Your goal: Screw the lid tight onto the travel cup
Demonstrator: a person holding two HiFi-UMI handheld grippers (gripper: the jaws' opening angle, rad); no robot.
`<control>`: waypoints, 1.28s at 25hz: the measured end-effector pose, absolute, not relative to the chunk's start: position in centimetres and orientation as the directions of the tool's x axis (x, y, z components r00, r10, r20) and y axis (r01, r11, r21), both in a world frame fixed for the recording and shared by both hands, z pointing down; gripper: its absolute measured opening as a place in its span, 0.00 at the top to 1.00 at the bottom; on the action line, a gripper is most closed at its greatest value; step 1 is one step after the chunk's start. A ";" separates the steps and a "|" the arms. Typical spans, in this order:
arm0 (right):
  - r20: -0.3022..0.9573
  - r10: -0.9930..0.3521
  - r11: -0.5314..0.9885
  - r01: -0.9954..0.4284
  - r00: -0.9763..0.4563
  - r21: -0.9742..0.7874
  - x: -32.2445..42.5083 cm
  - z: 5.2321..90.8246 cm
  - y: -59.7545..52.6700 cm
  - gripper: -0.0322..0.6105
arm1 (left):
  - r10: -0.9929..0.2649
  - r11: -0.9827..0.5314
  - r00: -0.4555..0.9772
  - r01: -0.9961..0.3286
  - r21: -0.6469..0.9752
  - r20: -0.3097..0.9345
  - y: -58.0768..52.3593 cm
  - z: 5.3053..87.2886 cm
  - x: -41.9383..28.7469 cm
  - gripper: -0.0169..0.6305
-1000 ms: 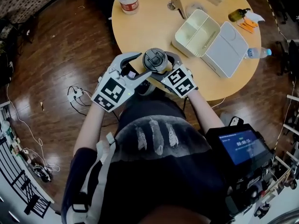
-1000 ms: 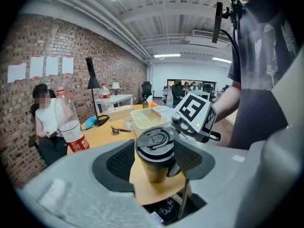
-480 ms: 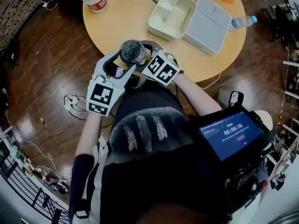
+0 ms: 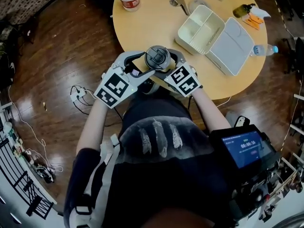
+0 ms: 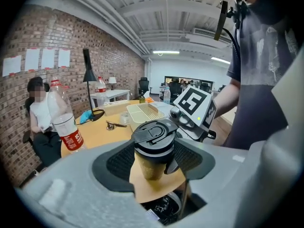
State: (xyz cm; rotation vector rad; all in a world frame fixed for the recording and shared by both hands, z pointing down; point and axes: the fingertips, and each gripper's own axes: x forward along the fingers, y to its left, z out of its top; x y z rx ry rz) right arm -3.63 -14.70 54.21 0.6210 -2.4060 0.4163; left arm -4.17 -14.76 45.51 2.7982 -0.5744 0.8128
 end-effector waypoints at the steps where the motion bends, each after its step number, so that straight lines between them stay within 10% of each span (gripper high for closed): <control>1: 0.630 -0.330 0.840 -0.524 -0.703 -0.145 -3.6 54.2 -14.7 0.33 | -0.300 -0.918 0.778 -0.393 0.055 0.552 -14.7 45.7 -4.1 0.56; 32: 0.621 -0.355 0.820 -0.551 -0.699 -0.151 -2.4 54.6 -15.3 0.32 | -0.519 -0.730 0.683 -0.667 0.149 0.514 -14.7 46.3 -3.0 0.57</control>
